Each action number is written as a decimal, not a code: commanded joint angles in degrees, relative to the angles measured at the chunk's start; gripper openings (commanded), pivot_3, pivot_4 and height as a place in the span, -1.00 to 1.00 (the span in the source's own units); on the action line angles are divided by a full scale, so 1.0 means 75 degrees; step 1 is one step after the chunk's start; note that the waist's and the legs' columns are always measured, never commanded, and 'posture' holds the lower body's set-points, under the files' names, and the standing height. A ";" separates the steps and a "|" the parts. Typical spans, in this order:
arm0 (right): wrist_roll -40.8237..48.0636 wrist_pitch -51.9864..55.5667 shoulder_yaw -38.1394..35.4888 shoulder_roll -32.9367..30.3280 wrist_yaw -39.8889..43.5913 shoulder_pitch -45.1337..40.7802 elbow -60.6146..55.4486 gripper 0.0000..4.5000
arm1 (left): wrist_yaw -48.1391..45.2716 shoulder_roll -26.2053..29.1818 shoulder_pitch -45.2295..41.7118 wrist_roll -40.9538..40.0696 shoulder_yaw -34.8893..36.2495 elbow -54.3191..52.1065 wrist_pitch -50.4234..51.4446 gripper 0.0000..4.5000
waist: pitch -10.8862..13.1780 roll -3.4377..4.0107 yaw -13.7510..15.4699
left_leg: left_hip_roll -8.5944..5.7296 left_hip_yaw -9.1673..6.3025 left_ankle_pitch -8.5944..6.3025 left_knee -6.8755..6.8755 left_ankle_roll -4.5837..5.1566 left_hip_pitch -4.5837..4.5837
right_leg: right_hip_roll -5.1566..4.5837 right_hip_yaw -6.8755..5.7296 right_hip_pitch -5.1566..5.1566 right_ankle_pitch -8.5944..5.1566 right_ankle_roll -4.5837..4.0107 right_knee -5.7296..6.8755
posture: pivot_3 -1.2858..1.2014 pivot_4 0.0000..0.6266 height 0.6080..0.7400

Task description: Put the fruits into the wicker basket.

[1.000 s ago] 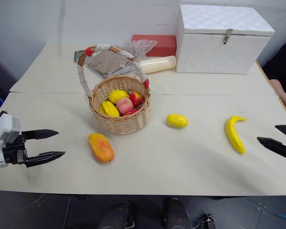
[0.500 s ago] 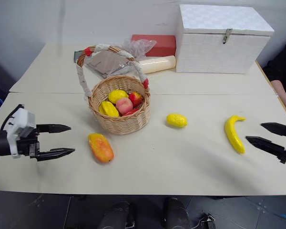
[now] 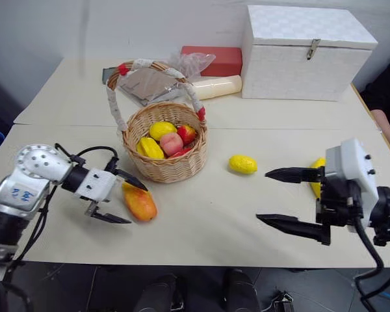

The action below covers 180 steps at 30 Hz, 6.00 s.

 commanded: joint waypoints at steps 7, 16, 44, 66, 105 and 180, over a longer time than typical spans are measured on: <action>0.0959 0.0154 -0.0421 -0.0088 -0.0822 0.0312 -0.0354 0.99 | -0.0420 -0.0355 -0.0743 0.0902 -0.0766 0.1416 -0.1851 0.92 | 0.0003 -0.0010 0.0037 | -0.0010 0.0004 -0.0018 0.0015 0.0052 0.0001 | -0.0012 0.0006 0.0006 0.0009 0.0016 0.0001 | 0.03 -0.52 1.00; 0.0881 -0.0113 -0.0069 -0.0059 -0.0924 0.0259 -0.0234 1.00 | -0.0483 -0.0199 -0.0438 -0.0091 -0.0379 0.1228 -0.0691 0.13 | 0.0005 -0.0014 0.0059 | -0.0009 0.0001 -0.0016 0.0020 0.0055 0.0000 | -0.0010 0.0005 0.0006 0.0009 0.0017 0.0004 | 0.03 -0.52 1.00; -0.0229 -0.1106 0.1557 0.0672 -0.2045 -0.1183 0.0269 1.00 | 0.6821 -0.1835 -0.2651 -0.1853 0.0759 -0.1677 0.9068 0.84 | 0.0055 -0.0102 0.0137 | -0.0035 -0.0015 0.0049 0.0006 -0.0002 -0.0010 | 0.0005 0.0006 0.0016 0.0019 0.0043 0.0017 | 0.03 -0.52 1.00; -0.2004 -0.1433 -0.0401 0.1188 -0.2266 0.2242 0.0653 1.00 | 0.1368 -0.0145 -0.1149 -0.4031 0.2129 -0.2783 0.6667 0.99 | 0.0056 -0.0104 0.0115 | -0.0039 -0.0002 0.0020 0.0010 0.0042 0.0025 | -0.0010 0.0035 0.0032 0.0024 0.0034 -0.0002 | 0.03 -0.52 1.00; -0.4925 -0.2366 0.4906 0.4075 -0.1761 -0.3763 0.3558 -0.14 | 0.3206 0.0159 0.0159 -0.3470 0.3256 -0.2860 0.6353 1.00 | 0.0066 -0.0095 -0.0208 | -0.0029 0.0018 0.0068 0.0004 -0.0006 -0.0003 | -0.0004 0.0012 -0.0016 0.0020 0.0038 0.0067 | 0.03 -0.52 1.00; -0.5341 -0.1138 0.2152 0.1966 -0.3168 -0.1487 0.6343 0.99 | 0.3326 -0.1315 -0.1049 -0.4338 0.2342 -0.3377 0.6886 1.00 | 0.0061 -0.0105 -0.0054 | -0.0044 0.0050 0.0091 0.0002 -0.0010 -0.0002 | 0.0004 0.0111 -0.0058 0.0015 0.0027 0.0085 | 0.03 -0.52 1.00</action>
